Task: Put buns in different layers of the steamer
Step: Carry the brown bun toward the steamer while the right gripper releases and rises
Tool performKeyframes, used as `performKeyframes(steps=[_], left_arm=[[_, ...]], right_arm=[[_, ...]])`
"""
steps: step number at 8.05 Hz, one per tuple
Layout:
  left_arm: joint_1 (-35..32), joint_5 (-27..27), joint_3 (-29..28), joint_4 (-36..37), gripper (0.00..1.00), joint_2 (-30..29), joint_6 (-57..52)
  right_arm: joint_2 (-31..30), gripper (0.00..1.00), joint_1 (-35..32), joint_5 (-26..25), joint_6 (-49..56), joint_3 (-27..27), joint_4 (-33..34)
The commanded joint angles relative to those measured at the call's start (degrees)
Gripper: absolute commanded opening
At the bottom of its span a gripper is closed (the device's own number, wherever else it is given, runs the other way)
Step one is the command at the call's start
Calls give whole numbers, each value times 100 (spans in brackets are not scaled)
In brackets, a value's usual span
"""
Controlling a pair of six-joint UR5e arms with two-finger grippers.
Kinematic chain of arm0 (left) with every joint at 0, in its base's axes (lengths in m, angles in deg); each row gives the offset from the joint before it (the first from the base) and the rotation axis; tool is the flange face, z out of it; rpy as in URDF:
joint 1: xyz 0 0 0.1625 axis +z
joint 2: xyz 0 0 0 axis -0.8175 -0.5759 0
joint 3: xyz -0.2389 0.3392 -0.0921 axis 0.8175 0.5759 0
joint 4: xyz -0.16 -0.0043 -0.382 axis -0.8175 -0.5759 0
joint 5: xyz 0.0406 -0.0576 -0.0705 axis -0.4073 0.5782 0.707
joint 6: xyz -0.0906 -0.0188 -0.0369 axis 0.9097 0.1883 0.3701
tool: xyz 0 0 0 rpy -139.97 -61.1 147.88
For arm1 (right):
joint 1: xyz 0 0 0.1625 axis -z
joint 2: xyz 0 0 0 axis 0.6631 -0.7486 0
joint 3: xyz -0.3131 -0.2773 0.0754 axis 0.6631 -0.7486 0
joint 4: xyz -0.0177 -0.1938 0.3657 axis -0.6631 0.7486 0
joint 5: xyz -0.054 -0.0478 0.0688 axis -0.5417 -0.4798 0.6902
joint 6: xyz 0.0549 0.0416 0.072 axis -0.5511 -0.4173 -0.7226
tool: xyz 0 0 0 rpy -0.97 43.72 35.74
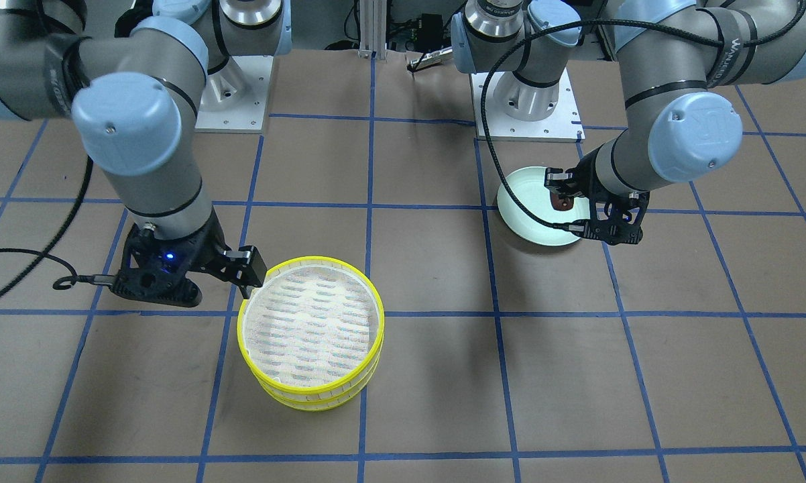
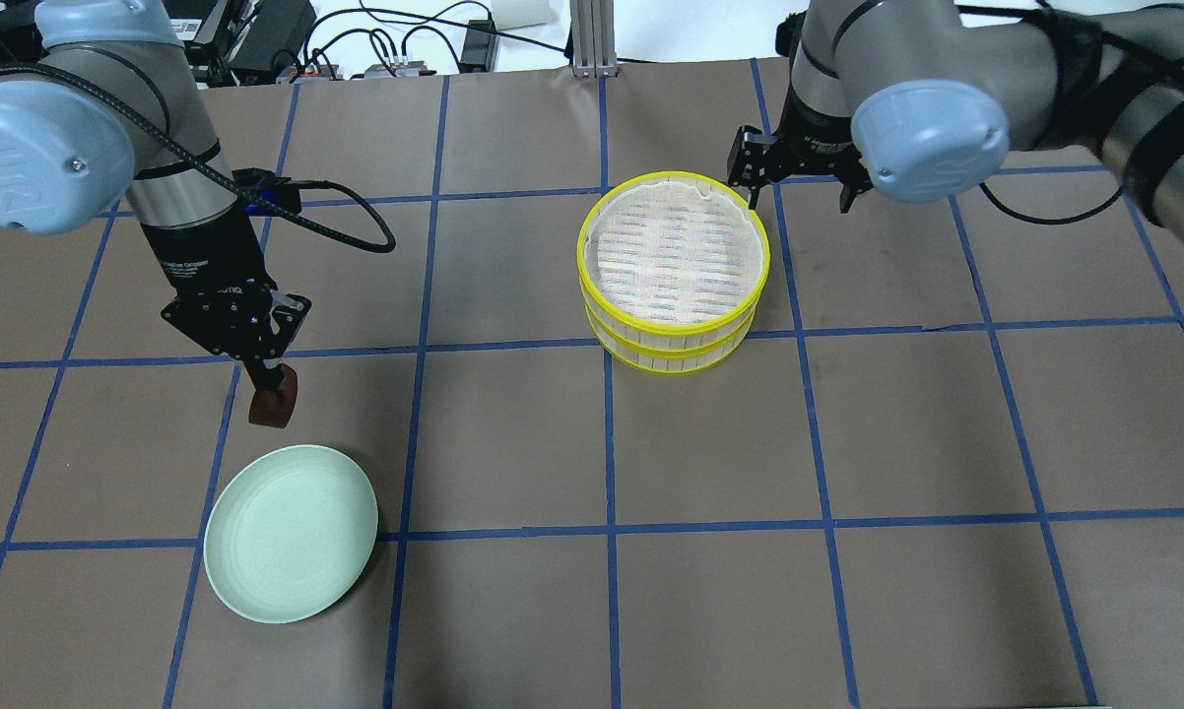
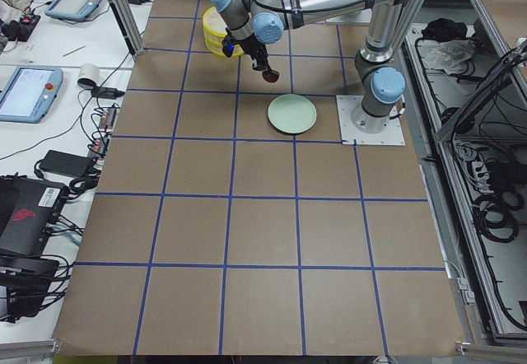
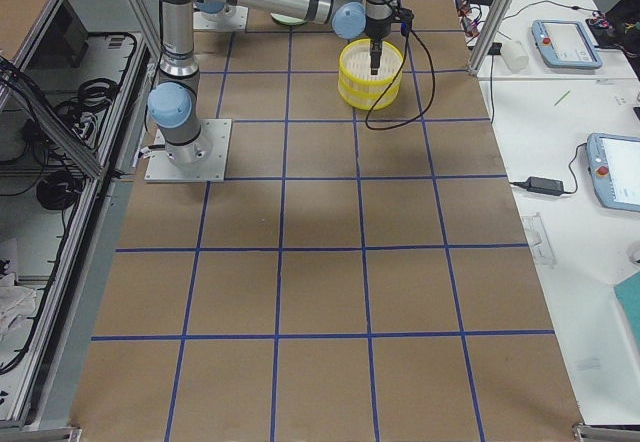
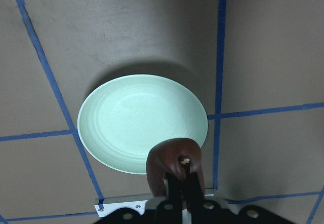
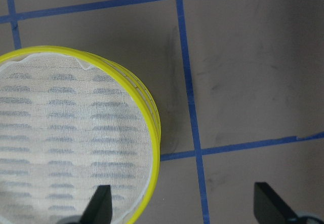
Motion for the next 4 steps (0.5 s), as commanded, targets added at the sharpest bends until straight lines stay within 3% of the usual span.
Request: performKeyframes(steps=[1, 4], left_arm=[[-450, 548, -299, 118, 0, -9, 740], [-1136, 1611, -389, 1168, 0, -44, 1655]], right_arm=[[-887, 100, 559, 418, 289, -254, -1420], [-1004, 100, 613, 366, 317, -219, -1628]])
